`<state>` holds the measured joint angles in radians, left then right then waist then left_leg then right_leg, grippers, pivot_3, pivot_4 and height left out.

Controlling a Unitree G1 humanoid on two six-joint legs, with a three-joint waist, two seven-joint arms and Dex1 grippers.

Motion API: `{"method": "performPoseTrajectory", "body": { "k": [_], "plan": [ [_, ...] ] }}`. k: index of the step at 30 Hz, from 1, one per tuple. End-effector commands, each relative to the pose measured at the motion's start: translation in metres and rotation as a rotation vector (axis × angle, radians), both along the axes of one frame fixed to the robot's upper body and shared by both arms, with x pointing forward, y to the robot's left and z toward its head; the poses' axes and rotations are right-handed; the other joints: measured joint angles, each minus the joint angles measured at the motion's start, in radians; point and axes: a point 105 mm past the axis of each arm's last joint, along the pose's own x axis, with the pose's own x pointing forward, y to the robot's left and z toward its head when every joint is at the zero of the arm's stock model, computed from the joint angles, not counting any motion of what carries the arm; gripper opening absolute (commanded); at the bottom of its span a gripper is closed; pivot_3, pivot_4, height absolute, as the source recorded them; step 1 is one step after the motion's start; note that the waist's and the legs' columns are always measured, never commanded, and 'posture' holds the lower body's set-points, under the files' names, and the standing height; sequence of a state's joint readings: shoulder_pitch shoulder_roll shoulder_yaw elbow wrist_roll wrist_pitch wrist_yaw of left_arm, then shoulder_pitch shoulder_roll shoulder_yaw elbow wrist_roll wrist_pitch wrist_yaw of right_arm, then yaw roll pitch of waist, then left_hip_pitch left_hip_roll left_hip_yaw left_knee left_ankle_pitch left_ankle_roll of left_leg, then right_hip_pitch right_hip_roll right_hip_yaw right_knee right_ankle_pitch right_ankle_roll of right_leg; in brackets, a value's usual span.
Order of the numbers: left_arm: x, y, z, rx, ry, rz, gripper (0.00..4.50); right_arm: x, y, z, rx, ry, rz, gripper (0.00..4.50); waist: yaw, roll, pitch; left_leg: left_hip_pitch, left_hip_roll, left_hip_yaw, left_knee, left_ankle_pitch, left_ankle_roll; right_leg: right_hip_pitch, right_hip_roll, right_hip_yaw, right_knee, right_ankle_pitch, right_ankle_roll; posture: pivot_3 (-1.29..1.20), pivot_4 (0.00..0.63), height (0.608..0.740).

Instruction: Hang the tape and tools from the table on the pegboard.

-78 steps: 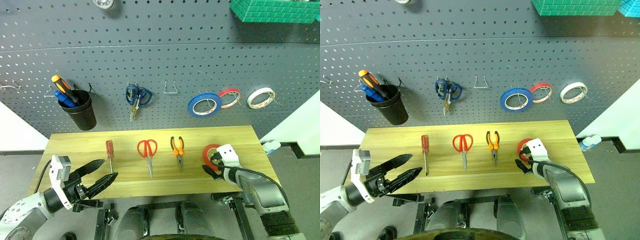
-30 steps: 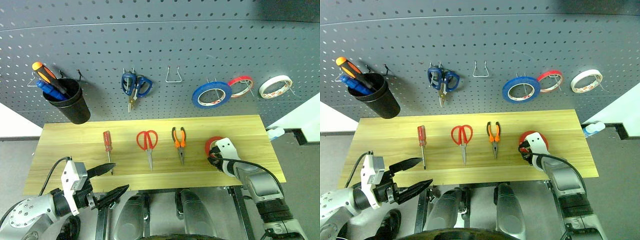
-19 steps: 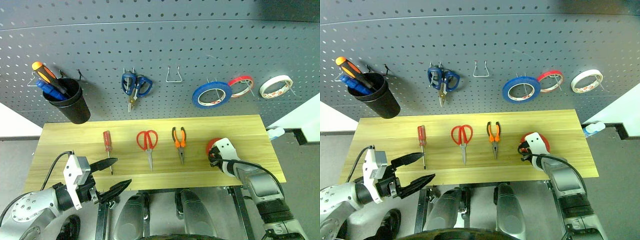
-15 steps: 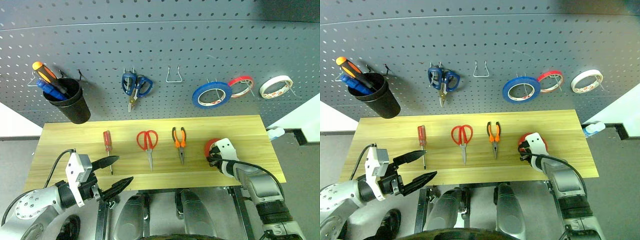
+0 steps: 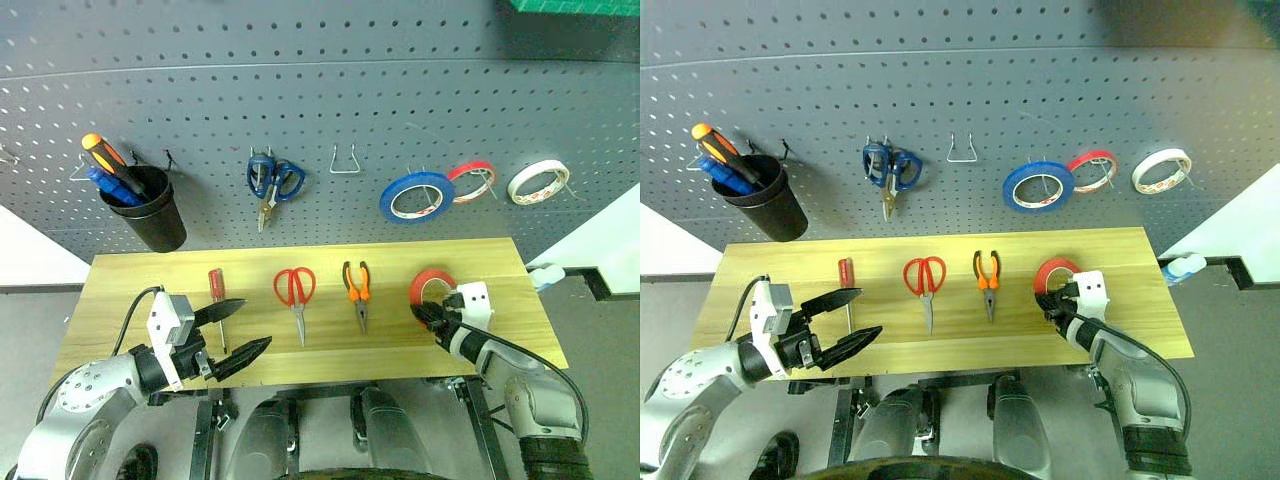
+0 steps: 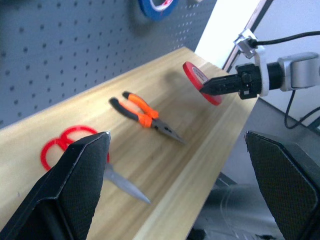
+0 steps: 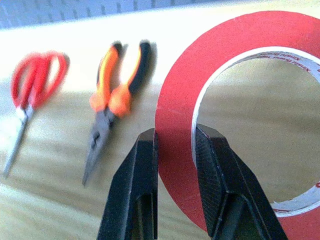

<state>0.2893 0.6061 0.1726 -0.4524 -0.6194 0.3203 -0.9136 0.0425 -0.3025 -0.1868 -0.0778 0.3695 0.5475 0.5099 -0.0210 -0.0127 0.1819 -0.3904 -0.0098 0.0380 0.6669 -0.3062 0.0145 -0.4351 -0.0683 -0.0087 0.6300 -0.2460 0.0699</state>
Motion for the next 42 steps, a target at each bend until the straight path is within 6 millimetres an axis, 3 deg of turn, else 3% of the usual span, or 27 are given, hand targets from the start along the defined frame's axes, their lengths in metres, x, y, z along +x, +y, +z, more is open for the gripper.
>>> {"method": "performPoseTrajectory", "body": {
  "k": [1, 9, 16, 28, 36, 42],
  "plan": [
    [0.009, -0.003, 0.006, -0.006, -0.049, -0.024, 4.50, 0.006, -0.014, 0.025, 0.047, -0.132, -0.115, 0.71, -0.001, 0.001, -0.017, 0.000, 0.000, 0.000, 0.000, 0.000, 0.000, 0.000, 0.001, 0.000, 0.000, 0.001, 0.000, -0.11, 0.064, 0.736],
    [0.034, -0.016, 0.018, -0.014, -0.106, -0.060, 4.50, 0.019, -0.022, 0.044, 0.066, -0.257, -0.196, 0.71, -0.026, 0.003, -0.076, 0.008, 0.001, 0.003, 0.002, 0.000, 0.000, 0.008, 0.005, 0.003, 0.000, 0.003, 0.001, -0.16, 0.000, 0.736],
    [0.050, -0.028, 0.034, -0.026, -0.147, -0.079, 4.50, 0.033, -0.031, 0.064, 0.061, -0.379, -0.243, 0.71, -0.064, 0.004, -0.102, 0.019, 0.001, 0.008, 0.002, 0.001, 0.000, 0.017, 0.007, 0.007, 0.001, 0.003, 0.002, -0.17, 0.000, 0.736],
    [0.056, -0.039, 0.047, -0.040, -0.167, -0.086, 4.50, 0.062, -0.012, 0.109, 0.083, -0.545, -0.164, 0.71, -0.106, 0.009, -0.112, 0.020, 0.002, 0.009, 0.002, 0.001, 0.000, 0.017, 0.008, 0.011, 0.002, 0.005, 0.004, -0.17, 0.000, 0.736],
    [0.049, -0.037, 0.049, -0.030, -0.164, -0.057, 4.50, 0.073, -0.002, 0.115, 0.095, -0.562, -0.113, 0.71, -0.101, 0.009, -0.113, 0.020, 0.002, 0.009, 0.003, 0.001, 0.000, 0.017, 0.007, 0.012, 0.003, 0.006, 0.005, -0.11, 0.000, 0.736],
    [0.045, -0.040, 0.051, -0.043, -0.126, -0.044, 4.50, 0.082, 0.002, 0.105, 0.079, -0.528, -0.089, 0.71, -0.097, 0.009, -0.114, 0.020, 0.002, 0.009, 0.004, 0.001, 0.000, 0.017, 0.006, 0.012, 0.004, 0.006, 0.005, -0.09, 0.000, 0.736]
  ]
}}
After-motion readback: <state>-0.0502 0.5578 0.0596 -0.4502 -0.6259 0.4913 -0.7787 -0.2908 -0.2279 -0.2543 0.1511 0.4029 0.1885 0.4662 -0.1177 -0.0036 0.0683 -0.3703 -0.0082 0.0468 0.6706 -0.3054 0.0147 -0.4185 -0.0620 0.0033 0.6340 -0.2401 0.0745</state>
